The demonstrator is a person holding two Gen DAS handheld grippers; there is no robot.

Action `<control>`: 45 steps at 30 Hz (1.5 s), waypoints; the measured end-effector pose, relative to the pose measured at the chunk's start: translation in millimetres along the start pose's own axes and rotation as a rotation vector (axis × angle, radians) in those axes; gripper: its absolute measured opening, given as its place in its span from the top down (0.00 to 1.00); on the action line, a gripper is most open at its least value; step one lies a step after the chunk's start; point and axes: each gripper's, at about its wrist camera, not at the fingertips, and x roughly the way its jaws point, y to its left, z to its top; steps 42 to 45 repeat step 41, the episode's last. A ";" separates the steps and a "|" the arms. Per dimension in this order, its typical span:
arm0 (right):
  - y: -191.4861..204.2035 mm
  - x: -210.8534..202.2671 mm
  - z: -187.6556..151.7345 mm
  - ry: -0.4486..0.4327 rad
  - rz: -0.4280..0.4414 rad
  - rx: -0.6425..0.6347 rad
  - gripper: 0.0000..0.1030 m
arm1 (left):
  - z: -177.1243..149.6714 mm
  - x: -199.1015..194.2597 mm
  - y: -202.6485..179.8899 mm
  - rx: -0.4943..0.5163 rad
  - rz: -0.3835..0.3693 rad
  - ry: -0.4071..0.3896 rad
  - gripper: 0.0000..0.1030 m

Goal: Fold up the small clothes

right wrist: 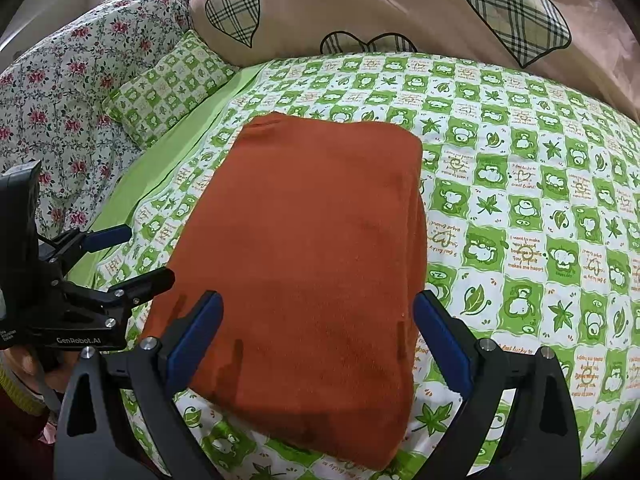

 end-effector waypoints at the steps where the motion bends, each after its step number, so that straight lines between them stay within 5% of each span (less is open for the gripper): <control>1: -0.6 -0.4 0.7 -0.001 0.000 0.000 0.07 | 0.3 0.3 0.5 -0.002 -0.004 0.001 0.06; 45: -4.1 15.7 6.7 0.020 -0.011 0.025 0.07 | 11.8 8.8 4.3 0.014 0.020 -0.038 0.09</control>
